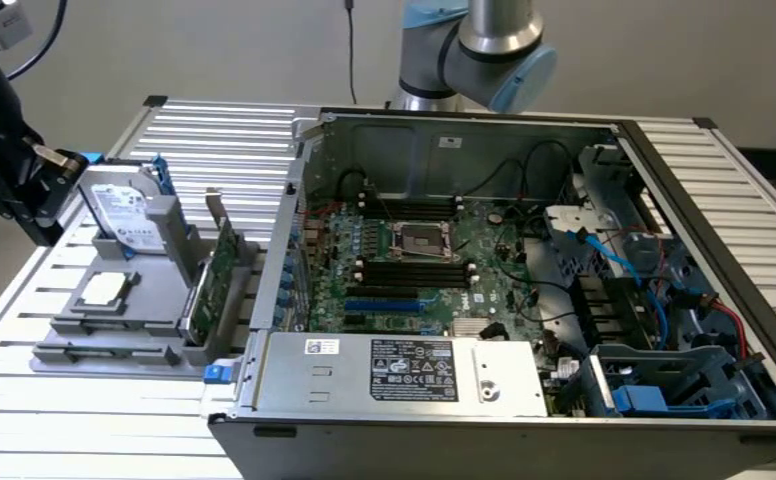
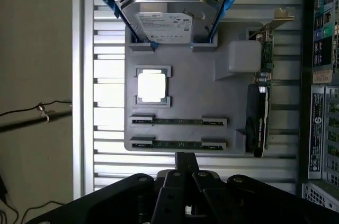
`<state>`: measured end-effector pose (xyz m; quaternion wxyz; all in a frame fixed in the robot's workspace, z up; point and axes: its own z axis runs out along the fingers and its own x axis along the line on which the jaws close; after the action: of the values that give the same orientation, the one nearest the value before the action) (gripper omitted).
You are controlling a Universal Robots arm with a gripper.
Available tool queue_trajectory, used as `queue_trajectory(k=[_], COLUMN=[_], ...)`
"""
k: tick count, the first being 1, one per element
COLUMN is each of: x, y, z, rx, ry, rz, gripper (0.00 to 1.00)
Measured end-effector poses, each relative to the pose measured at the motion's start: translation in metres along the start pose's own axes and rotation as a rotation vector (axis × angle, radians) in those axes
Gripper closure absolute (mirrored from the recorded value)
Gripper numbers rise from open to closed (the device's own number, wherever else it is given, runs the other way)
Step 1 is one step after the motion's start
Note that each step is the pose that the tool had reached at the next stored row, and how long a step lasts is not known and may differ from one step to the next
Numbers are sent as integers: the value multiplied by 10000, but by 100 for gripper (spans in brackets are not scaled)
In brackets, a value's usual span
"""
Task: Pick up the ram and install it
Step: 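Pick up the ram and move it above insertion slot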
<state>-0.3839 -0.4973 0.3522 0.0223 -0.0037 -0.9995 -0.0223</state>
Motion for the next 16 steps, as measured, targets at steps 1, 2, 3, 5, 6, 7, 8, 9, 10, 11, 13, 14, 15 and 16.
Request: queue_trajectory(k=[1, 2, 3, 5, 6, 7, 8, 9, 10, 11, 13, 14, 15, 16], x=[0, 3, 10, 15, 15, 15, 15, 15, 15, 15, 16, 16, 15, 15], y=[0, -2, -2, -2, -2, -2, -2, -2, -2, -2, -2, -2, -2, -2], z=[-1, -1, 1, 1, 1, 1, 1, 1, 1, 1, 1, 3, 5, 8], rx=[1, 1, 0, 6, 14, 23, 31, 39, 48, 58, 75, 83, 93, 105], ry=[1, 2, -5, -28, -22, -12, -5, 3, 11, 19, 35, 40, 38, 40], rz=[0, 1, 2, -163, -352, -538, -716, -895, -1075, -1254, -1618, -1799, -1978, -2157], gripper=[90, 90, 90, 90, 90, 90, 90, 90, 90, 90, 90, 90, 90, 90])
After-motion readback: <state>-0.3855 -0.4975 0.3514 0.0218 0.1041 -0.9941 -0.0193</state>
